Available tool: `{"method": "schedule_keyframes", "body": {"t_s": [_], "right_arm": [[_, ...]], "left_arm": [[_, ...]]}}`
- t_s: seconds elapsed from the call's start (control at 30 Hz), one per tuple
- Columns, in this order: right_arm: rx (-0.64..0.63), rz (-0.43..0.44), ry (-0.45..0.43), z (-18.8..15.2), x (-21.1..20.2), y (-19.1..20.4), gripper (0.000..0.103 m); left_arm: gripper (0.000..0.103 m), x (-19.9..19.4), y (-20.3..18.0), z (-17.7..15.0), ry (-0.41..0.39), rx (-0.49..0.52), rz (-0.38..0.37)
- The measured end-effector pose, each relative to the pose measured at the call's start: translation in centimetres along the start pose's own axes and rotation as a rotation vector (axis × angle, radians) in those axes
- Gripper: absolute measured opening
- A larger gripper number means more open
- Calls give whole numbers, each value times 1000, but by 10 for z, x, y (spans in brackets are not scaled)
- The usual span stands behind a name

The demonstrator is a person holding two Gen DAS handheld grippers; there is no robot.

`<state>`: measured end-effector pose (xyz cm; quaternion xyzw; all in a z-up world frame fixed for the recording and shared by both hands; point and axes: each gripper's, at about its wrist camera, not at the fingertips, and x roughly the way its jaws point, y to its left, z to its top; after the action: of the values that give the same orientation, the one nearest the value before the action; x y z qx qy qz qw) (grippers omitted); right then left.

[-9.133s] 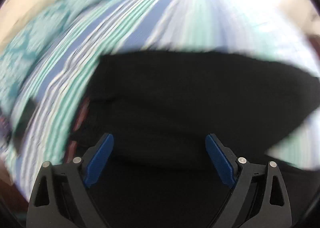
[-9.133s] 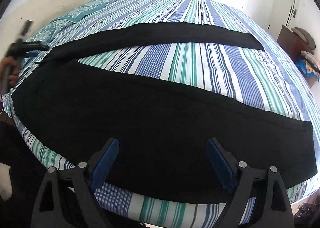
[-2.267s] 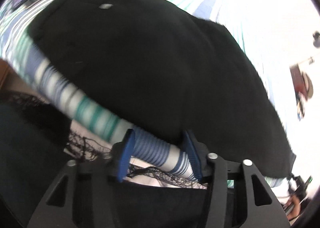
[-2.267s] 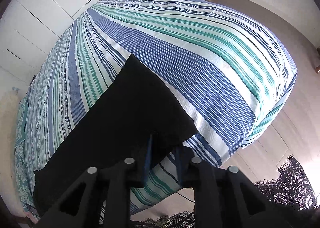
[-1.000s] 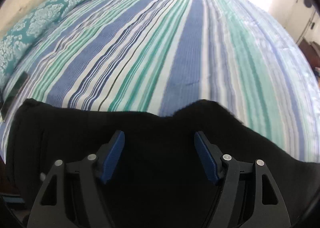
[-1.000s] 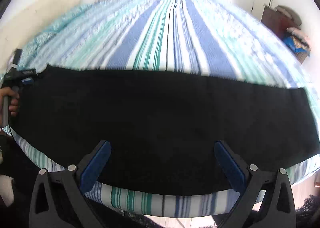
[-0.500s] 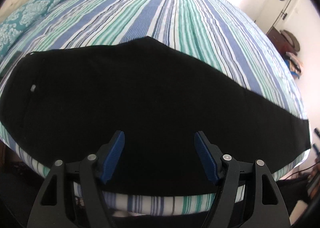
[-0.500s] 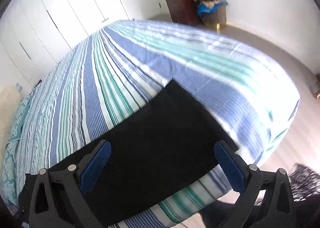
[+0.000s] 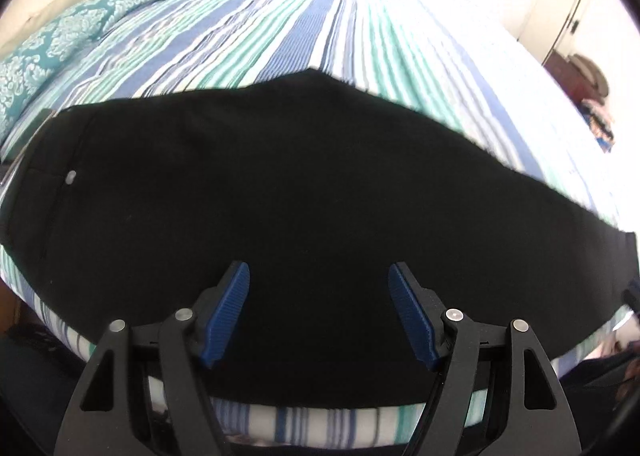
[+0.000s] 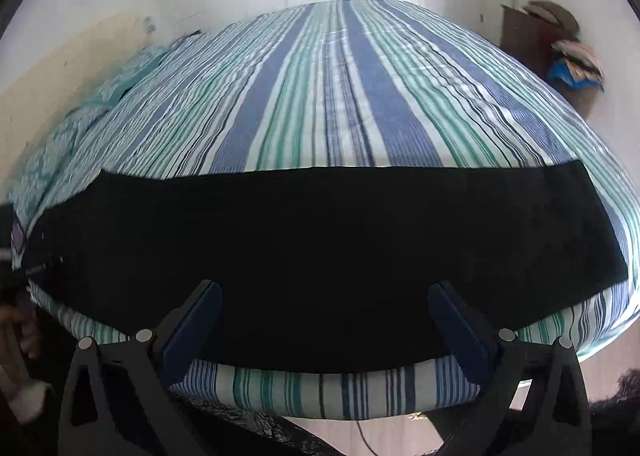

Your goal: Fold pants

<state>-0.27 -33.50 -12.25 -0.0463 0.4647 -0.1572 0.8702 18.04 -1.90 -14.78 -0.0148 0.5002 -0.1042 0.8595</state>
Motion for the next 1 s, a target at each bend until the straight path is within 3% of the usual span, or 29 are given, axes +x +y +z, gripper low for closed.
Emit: {"method": "schedule_keyframes", "body": {"t_s": [0.07,0.17,0.23,0.4,0.5,0.63,0.77,0.9,1.0], "right_arm": [[-55,-1,5,-5,2,10,102],[-66,6,16,-9,5,8,102],[-48,6,21,-8,6,4,102],[56,-14,-20,-3,-5,-25,102],[173,-16,-50,-3,-17,-56,102],[299,-17,-102,6,-39,-104,102],[413,-31,-176,29,-73,-192,102],[524,121,-71,36,-62,-281,102],[528,300,42,31,-36,-307,101]], "left_arm": [[75,-5,-1,-2,-21,13,-10],[75,5,-1,0,13,27,23],[75,18,6,0,55,15,64],[75,7,12,5,23,-49,48],[75,-8,-4,8,-12,-15,-7],[75,-22,-40,12,-44,104,-84],[75,-21,-60,8,-38,157,-112],[75,-20,-63,4,-38,151,-116],[75,-25,-64,5,-63,161,-101]]}}
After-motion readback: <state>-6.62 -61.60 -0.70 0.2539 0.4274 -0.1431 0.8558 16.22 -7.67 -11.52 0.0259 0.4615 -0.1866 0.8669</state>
